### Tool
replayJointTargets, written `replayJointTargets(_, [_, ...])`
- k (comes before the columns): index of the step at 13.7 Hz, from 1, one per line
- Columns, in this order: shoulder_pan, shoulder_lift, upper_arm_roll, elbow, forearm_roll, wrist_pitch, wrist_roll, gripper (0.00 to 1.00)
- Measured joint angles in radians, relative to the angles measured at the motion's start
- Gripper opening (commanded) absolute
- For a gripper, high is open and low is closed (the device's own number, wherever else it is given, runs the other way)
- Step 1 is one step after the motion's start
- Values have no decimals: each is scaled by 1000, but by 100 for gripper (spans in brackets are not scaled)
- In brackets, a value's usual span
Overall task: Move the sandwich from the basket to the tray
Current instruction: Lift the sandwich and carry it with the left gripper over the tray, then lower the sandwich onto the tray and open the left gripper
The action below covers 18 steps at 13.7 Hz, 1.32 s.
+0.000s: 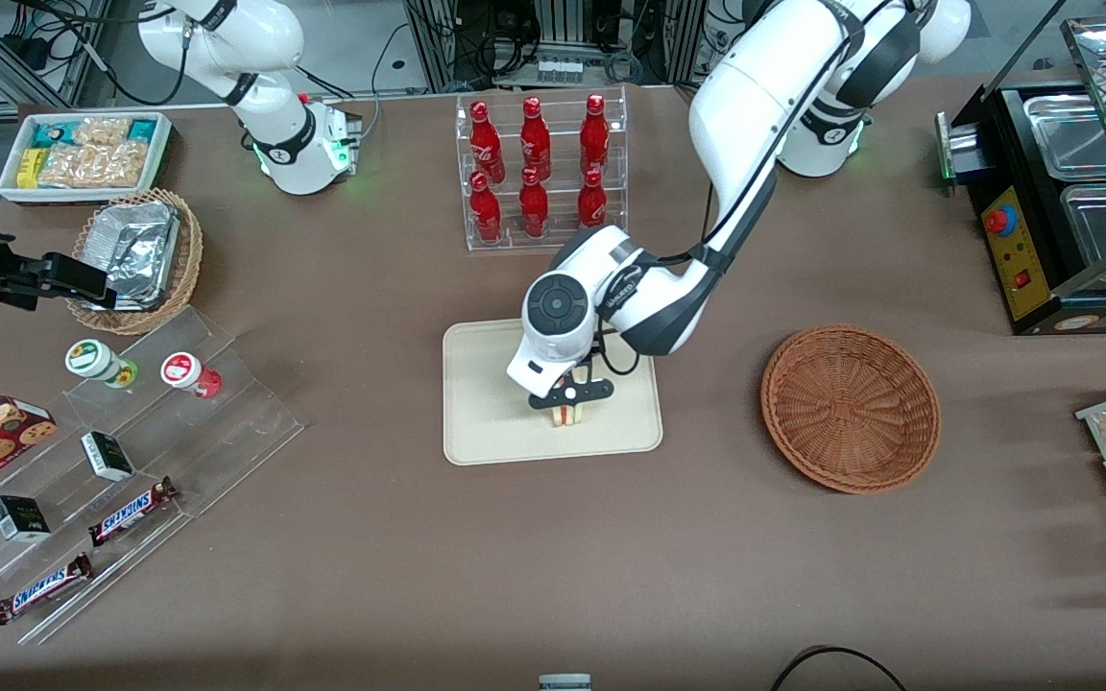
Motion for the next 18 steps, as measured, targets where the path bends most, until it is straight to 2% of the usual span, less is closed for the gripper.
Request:
replayJointTargets(3, [-9, 10, 0, 12, 0, -3, -21, 0])
replayJointTargets(4, [-9, 13, 0, 12, 0, -3, -31, 9])
replayJointTargets(5, [-10, 16, 1, 13, 0, -3, -36, 63])
replayJointTargets(6, [-12, 19, 0, 15, 0, -3, -39, 100])
replayJointTargets(12, [-19, 12, 4, 60, 0, -21, -46, 100])
replayJointTargets(18, [-20, -88, 54, 103, 1, -113, -15, 100])
